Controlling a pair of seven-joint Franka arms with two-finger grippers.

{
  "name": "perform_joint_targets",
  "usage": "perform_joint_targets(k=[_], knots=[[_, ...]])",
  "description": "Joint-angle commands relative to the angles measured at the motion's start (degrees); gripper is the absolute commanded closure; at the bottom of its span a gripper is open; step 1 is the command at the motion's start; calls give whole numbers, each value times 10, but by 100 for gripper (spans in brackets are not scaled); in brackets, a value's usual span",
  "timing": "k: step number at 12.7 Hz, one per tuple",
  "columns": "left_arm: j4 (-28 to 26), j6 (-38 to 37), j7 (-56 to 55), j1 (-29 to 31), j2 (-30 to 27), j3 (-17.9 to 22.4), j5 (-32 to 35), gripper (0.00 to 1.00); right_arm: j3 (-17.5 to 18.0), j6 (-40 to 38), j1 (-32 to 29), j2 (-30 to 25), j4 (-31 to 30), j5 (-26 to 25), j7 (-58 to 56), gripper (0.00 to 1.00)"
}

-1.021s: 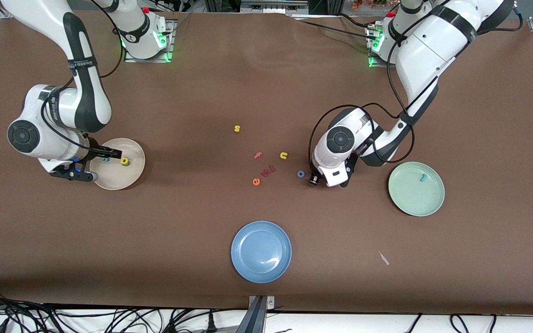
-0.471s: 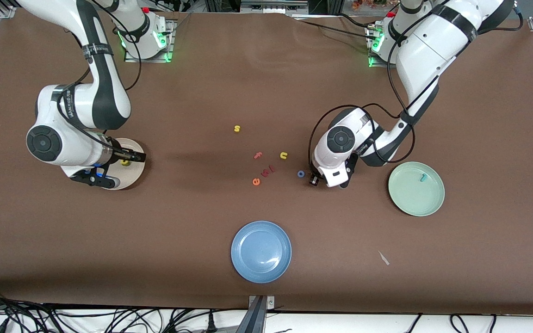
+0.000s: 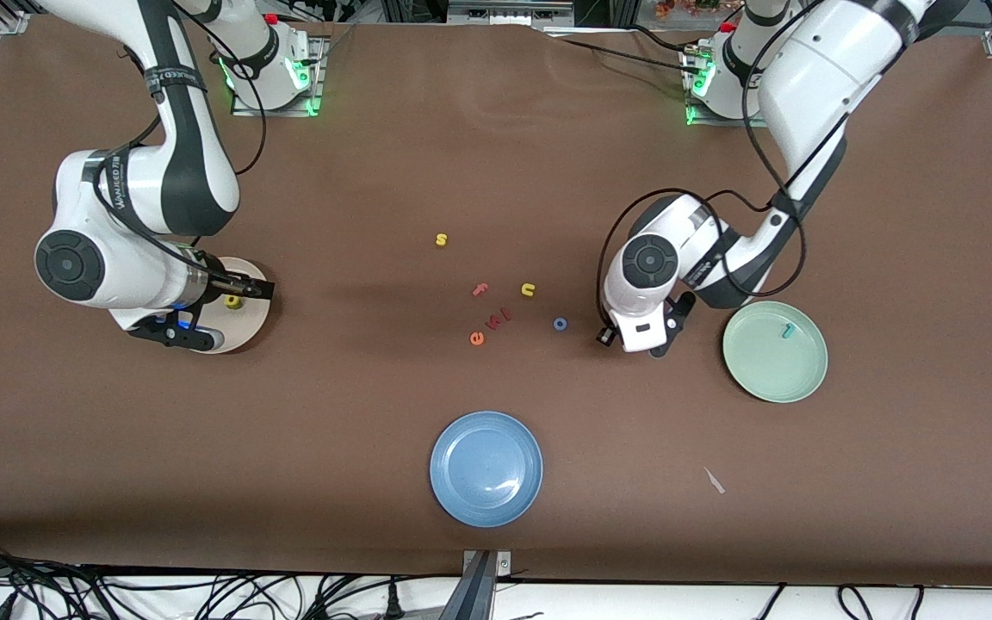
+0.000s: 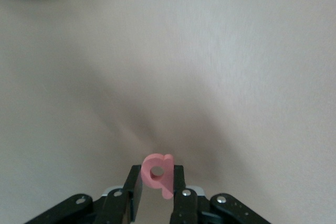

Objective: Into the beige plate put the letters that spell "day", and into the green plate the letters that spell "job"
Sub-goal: 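Return the right arm to rest while the left gripper carries the pink q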

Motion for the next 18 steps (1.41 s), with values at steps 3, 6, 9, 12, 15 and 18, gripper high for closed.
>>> perform_joint_targets(k=[3,6,9,12,15,18], knots=[[-8,-37,168,40,-24,-2,13,100,175,-22,-181,-56,6,-59,-5,0],[-8,-49,253,72,-29,-1,13,100,182,-49,-209,-103,0,-74,-28,0],[-6,-48,349,130,-40,-2,13,100,205,-113,-237,-155,4,-109,-40,0],[-8,-48,455,187,-35,-2,13,100,236,-144,-271,-181,15,-122,-88,0],[-9,-48,497,196,-14,-1,13,100,230,-175,-268,-183,58,-122,-88,0],[-6,-41,572,215,5,3,13,100,223,-183,-266,-183,74,-120,-90,0]])
